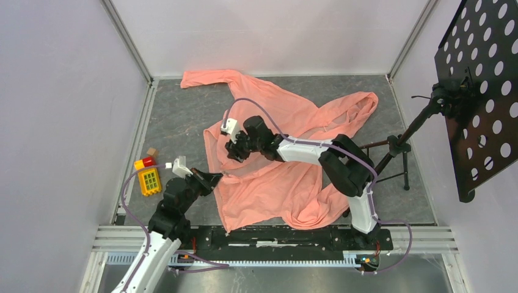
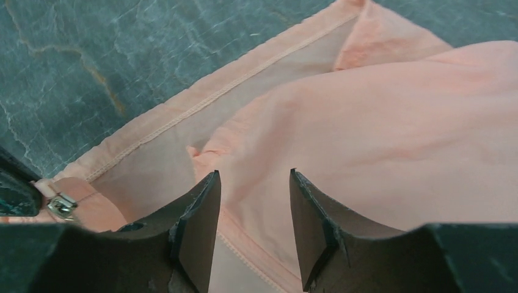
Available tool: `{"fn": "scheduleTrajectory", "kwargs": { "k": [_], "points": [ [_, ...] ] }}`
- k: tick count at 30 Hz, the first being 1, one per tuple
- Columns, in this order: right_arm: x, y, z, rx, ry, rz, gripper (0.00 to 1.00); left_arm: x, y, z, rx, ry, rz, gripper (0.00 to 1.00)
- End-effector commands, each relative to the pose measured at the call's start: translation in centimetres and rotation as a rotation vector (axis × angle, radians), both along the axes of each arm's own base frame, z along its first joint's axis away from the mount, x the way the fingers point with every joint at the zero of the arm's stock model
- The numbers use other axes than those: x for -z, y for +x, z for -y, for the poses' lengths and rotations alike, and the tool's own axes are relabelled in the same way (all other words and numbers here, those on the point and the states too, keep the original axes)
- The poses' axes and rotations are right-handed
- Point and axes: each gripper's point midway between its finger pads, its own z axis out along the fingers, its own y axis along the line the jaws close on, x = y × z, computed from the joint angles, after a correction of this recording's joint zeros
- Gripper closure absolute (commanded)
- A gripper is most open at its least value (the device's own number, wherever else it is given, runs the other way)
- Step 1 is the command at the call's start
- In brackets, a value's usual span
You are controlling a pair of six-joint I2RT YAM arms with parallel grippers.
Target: Zip up the jacket
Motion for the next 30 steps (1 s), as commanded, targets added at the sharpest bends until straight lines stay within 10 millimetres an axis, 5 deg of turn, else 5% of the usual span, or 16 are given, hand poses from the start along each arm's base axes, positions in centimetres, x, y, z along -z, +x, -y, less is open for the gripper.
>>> {"fn": "scheduleTrajectory", "kwargs": {
  "k": [1,12,17,23,25,30],
  "points": [
    [-0.3,-0.5,-2.0,-0.036,-0.030,0.090,0.46,1.8,-0.8,-0.6,-0.019,0.039,-0.083,0.98],
    [3.1,-2.1,-3.6,-0.053,-0.113,0.086,0.36,2.3,-0.9,-1.0,-0.038,0.039,-0.081,0.98],
    [4.0,-1.1,-3.3,0.025,-0.145,0.109,0.35,2.3,-0.9,-1.0,-0.038,0.042,-0.085,0.98],
    [3.3,-0.2,-4.3,0.054,-0.128,0.093,0.70,2.4,-0.9,-0.8,-0.036,0.024,-0.094,0.98],
    [1.9,0.0,-4.5,0.064,-0.091,0.081,0.82,2.5,-1.0,-0.8,-0.039,0.019,-0.098,0.98],
    [-3.0,0.4,-4.0,0.066,0.056,0.030,0.93,3.1,-1.1,-0.8,-0.039,0.016,-0.119,0.98]
  ]
}}
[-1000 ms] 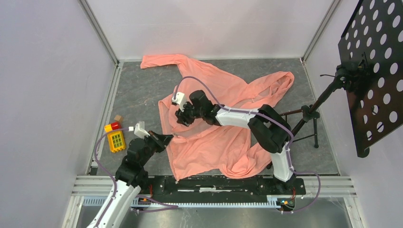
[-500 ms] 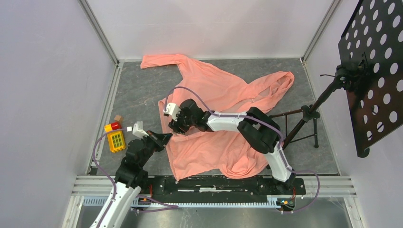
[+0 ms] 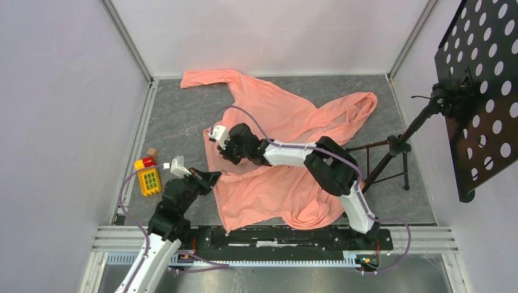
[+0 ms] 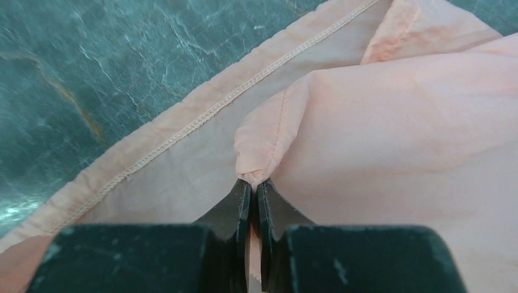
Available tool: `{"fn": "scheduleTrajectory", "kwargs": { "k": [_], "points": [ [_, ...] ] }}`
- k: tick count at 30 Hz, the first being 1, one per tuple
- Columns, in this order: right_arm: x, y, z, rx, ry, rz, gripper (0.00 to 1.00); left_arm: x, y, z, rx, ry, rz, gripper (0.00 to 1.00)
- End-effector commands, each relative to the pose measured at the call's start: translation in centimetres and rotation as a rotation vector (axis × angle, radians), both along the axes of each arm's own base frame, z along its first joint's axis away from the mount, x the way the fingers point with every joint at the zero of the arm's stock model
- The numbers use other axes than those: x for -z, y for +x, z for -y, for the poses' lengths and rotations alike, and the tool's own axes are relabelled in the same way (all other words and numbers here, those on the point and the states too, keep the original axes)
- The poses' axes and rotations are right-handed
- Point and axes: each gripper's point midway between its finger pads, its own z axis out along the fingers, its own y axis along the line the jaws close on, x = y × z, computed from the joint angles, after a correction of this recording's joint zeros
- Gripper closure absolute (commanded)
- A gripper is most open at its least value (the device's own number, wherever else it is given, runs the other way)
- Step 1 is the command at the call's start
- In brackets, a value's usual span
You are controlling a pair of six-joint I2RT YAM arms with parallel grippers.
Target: Zip up the jacket
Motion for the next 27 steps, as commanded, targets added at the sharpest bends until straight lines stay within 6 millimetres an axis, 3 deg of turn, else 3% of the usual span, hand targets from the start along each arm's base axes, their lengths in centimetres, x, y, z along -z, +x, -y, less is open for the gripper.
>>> {"fn": "scheduleTrajectory", "kwargs": {
  "k": [1,11,15,22,27],
  "points": [
    [-8.0,1.3,-0.4,0.004,0.209,-0.012,0.93,3.8,-1.3,-0.2,-0.006,0.014,-0.148,0.98],
    [-9.9,-0.6,1.0,-0.157,0.342,-0.271,0.94,3.8,-1.3,0.3,0.040,0.030,-0.110,0.98],
    [-11.0,-1.7,1.4,-0.241,0.370,-0.331,0.84,2.1,-0.9,1.2,0.094,0.020,-0.011,0.98],
    [-11.9,-2.9,1.7,-0.304,0.401,-0.453,0.89,-0.2,0.0,2.1,0.150,0.017,0.164,0.98],
    [-12.9,-3.5,2.7,-0.335,0.384,-0.446,0.84,-2.4,0.2,2.6,0.203,0.079,0.370,0.98]
  ]
}}
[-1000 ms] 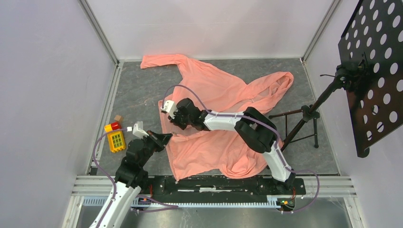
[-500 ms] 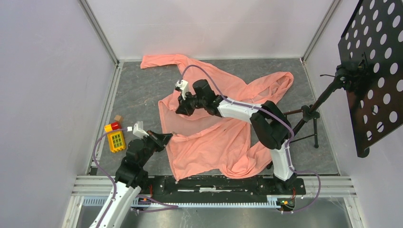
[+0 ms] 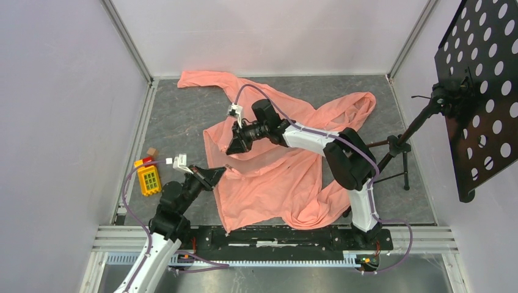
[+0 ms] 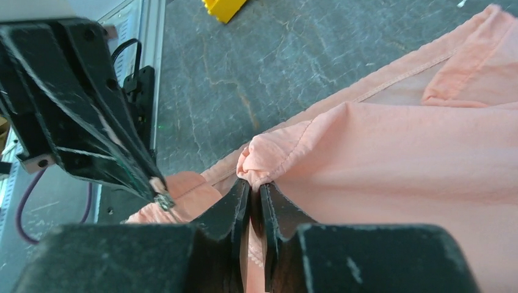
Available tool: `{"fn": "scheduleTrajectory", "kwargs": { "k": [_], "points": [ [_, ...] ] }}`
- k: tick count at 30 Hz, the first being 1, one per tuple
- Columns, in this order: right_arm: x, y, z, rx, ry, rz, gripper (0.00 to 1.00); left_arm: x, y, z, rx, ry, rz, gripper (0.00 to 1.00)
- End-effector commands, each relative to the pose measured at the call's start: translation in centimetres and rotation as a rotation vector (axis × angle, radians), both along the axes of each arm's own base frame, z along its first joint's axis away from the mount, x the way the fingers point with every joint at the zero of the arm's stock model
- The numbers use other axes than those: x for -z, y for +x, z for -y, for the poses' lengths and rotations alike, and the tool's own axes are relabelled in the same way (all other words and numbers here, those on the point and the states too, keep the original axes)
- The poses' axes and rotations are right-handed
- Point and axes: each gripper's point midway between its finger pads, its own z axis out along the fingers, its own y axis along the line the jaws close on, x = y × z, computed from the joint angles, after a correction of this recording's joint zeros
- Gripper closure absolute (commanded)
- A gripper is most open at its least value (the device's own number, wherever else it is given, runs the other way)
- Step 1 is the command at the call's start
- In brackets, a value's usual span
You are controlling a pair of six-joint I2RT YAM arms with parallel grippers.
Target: Zip up the jacket
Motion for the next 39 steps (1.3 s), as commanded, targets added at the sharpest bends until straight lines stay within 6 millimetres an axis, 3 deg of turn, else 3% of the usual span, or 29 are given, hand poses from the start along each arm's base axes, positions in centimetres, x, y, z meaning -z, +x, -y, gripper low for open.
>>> {"fn": "scheduleTrajectory", "kwargs": {
  "k": [1,9,15,18,24,39],
  "points": [
    [-4.3,-0.8,0.5,-0.076,0.060,0.047,0.84,0.0,0.1,0.6,0.067,0.098,0.213,0.98],
    [-5.9,-1.2,2.8,-0.192,0.103,0.129,0.84,-1.8,-0.1,0.9,0.090,0.129,0.333,0.98],
    [-7.8,-1.7,4.6,-0.201,0.163,0.254,0.92,-2.6,-0.5,1.3,0.121,0.113,0.374,0.98],
    [-8.7,-2.8,4.9,-0.263,0.210,0.287,0.99,-2.9,-0.8,1.7,0.145,0.104,0.390,0.98],
    [-9.9,-4.8,5.9,-0.327,0.309,0.396,1.00,-4.0,-1.1,2.0,0.162,0.061,0.422,0.98],
    [-10.7,-7.2,6.6,-0.394,0.423,0.404,1.00,-3.0,-1.5,2.5,0.206,0.073,0.388,0.98]
  ]
}}
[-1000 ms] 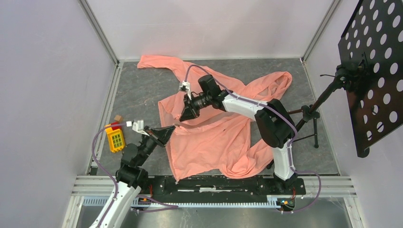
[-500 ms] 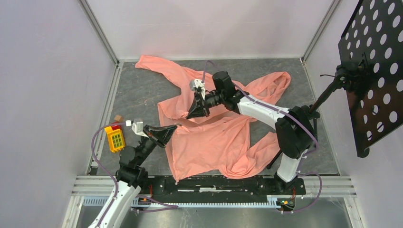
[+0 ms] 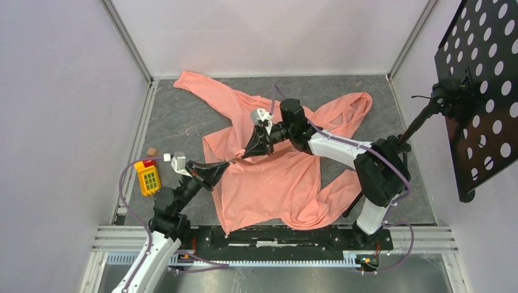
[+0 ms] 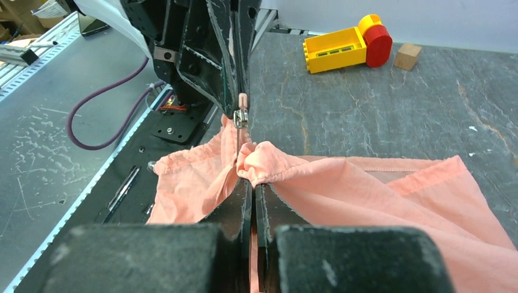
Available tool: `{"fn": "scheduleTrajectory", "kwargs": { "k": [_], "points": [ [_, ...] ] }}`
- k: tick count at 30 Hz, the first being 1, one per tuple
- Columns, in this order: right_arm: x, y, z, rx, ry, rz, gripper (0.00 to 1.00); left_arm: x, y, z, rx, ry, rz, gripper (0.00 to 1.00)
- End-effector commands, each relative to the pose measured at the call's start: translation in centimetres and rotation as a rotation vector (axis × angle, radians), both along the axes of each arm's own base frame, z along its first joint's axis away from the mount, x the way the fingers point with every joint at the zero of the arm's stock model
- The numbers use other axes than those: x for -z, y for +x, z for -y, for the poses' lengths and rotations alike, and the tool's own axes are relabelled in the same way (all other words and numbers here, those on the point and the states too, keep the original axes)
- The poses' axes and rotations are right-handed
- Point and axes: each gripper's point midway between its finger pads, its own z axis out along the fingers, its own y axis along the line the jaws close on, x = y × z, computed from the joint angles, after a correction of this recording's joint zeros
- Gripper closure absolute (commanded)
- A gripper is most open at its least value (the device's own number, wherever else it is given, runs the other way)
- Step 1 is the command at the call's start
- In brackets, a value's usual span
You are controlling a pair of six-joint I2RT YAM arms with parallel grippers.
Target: Zip up the jacket
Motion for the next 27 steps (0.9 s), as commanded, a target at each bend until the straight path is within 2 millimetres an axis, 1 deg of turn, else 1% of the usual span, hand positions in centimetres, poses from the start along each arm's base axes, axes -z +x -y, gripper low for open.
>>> {"fn": "scheduleTrajectory", "kwargs": {
  "k": [1,7,10,11,12,14,16,19,20,21,22,23,24,25,26,27],
  "points": [
    [-3.6,-1.5,0.2,-0.061,0.105,0.045,1.00,4.9,-0.1,0.4,0.025,0.040,-0.062,0.98],
    [-4.8,-2.9,0.7,-0.114,0.152,-0.026,1.00,4.7,-0.3,0.6,0.039,0.046,-0.041,0.98],
    [-6.3,-4.4,1.6,-0.170,0.220,-0.062,1.00,4.4,-0.4,0.7,0.046,0.050,-0.022,0.98],
    [-6.6,-4.9,1.9,-0.203,0.218,-0.108,1.00,4.4,-0.4,0.7,0.047,0.050,-0.022,0.98],
    [-6.7,-5.2,2.0,-0.239,0.223,-0.109,1.00,4.5,-0.4,0.7,0.047,0.049,-0.025,0.98],
    [-5.9,-4.1,1.2,-0.240,0.188,-0.181,1.00,4.5,-0.4,0.7,0.049,0.051,-0.028,0.98],
    [-5.7,-3.6,0.9,-0.214,0.206,-0.203,0.99,4.6,-0.4,0.7,0.048,0.053,-0.032,0.98],
    [-5.4,-1.2,0.3,-0.115,0.210,-0.287,0.99,4.5,-0.2,0.6,0.040,0.054,-0.043,0.98],
    [-5.1,-0.3,0.1,-0.067,0.209,-0.286,1.00,4.5,-0.1,0.5,0.031,0.054,-0.047,0.98],
    [-4.1,1.2,-0.4,0.013,0.172,-0.308,0.99,4.6,0.1,0.4,0.018,0.057,-0.056,0.98],
    [-2.1,3.0,-0.8,0.122,0.102,-0.289,1.00,4.7,0.3,0.2,0.004,0.058,-0.067,0.98],
    [-0.1,5.0,-1.0,0.242,0.006,-0.214,1.00,4.8,0.4,0.1,-0.003,0.060,-0.074,0.98],
    [0.6,5.3,-0.9,0.269,-0.059,-0.151,1.00,4.7,0.5,0.1,-0.007,0.058,-0.073,0.98],
    [-0.2,5.1,-0.8,0.249,-0.052,-0.131,1.00,4.7,0.5,0.1,-0.007,0.055,-0.070,0.98],
    [-1.4,4.9,-0.4,0.246,-0.006,-0.145,0.99,4.7,0.4,0.1,-0.007,0.056,-0.070,0.98],
    [-1.7,4.6,0.0,0.249,0.006,-0.148,1.00,4.9,0.5,0.1,-0.008,0.057,-0.070,0.98]
  ]
}}
